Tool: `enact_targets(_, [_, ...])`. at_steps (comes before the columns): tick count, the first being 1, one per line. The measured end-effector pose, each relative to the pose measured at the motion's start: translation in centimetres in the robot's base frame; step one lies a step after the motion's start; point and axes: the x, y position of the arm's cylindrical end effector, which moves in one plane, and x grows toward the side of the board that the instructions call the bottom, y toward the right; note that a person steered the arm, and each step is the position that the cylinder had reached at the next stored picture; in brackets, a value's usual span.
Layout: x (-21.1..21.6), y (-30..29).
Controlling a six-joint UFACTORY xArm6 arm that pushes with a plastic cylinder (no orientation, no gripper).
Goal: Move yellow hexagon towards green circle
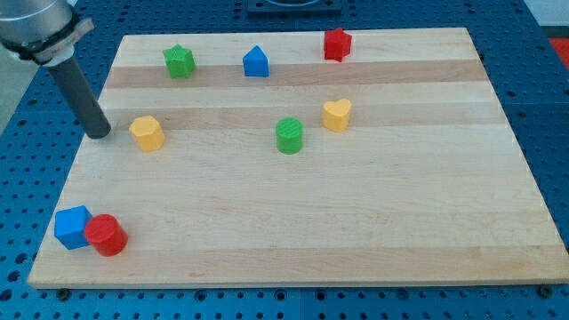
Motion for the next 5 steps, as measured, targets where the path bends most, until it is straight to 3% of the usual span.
enact_targets(1, [0.8,3.1])
enact_targets(4, [-1.2,19.4])
enact_targets(5, [-3.0,18.8])
